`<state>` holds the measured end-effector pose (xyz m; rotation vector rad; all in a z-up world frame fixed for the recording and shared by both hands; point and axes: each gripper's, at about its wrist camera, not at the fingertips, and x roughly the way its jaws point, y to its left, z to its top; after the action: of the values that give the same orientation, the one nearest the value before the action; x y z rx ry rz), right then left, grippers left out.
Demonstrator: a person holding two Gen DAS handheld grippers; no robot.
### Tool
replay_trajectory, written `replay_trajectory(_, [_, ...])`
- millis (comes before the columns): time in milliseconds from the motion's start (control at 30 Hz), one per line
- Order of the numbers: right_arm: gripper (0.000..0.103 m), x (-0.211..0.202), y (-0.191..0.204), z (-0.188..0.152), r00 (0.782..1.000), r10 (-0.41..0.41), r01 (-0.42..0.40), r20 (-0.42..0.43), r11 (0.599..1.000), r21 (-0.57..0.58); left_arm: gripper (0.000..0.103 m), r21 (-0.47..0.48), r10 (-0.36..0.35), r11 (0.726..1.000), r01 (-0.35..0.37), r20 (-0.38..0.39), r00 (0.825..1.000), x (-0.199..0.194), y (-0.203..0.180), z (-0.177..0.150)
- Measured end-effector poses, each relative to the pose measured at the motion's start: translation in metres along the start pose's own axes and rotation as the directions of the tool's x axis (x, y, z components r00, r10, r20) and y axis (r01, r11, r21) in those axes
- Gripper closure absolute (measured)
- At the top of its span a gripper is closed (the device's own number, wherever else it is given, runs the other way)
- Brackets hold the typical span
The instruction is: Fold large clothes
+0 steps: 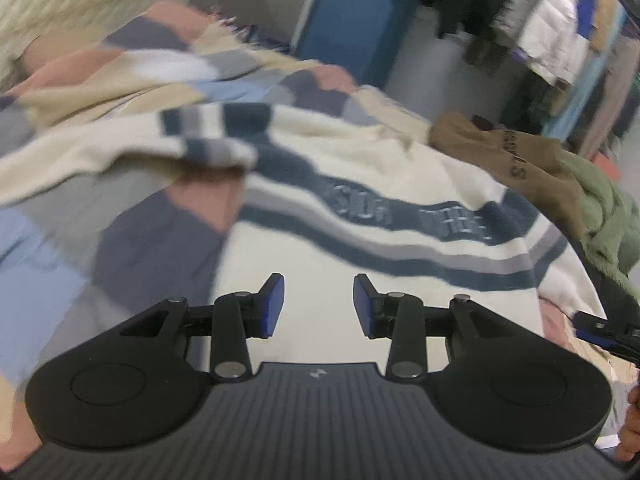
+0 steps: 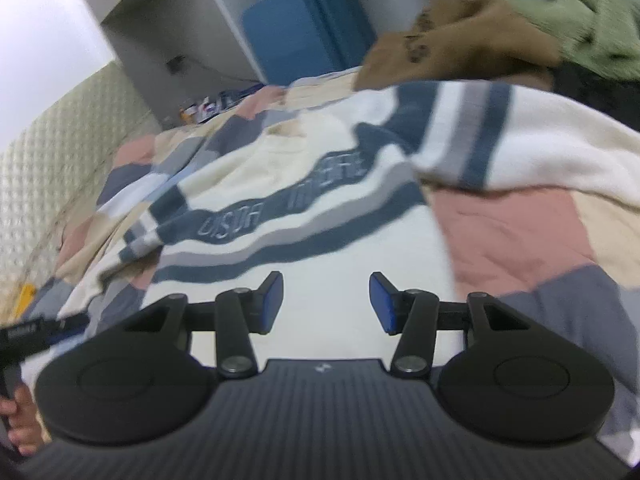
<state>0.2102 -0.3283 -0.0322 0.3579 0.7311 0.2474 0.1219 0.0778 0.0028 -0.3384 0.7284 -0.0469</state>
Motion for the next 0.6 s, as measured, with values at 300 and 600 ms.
replay_trajectory(300, [0.052, 0.051, 0.012, -0.011, 1.0, 0.0, 0.0, 0.005, 0.995, -0.104, 0.059, 0.132, -0.03, 0.991, 0.032, -0.014, 0.999, 0.056, -0.035, -0.015])
replay_trajectory(600, [0.053, 0.062, -0.049, 0.023, 0.995, -0.054, 0.044, 0.087, 0.993, 0.112, 0.059, 0.179, 0.021, 0.984, 0.003, -0.129, 0.991, 0.115, -0.026, -0.045])
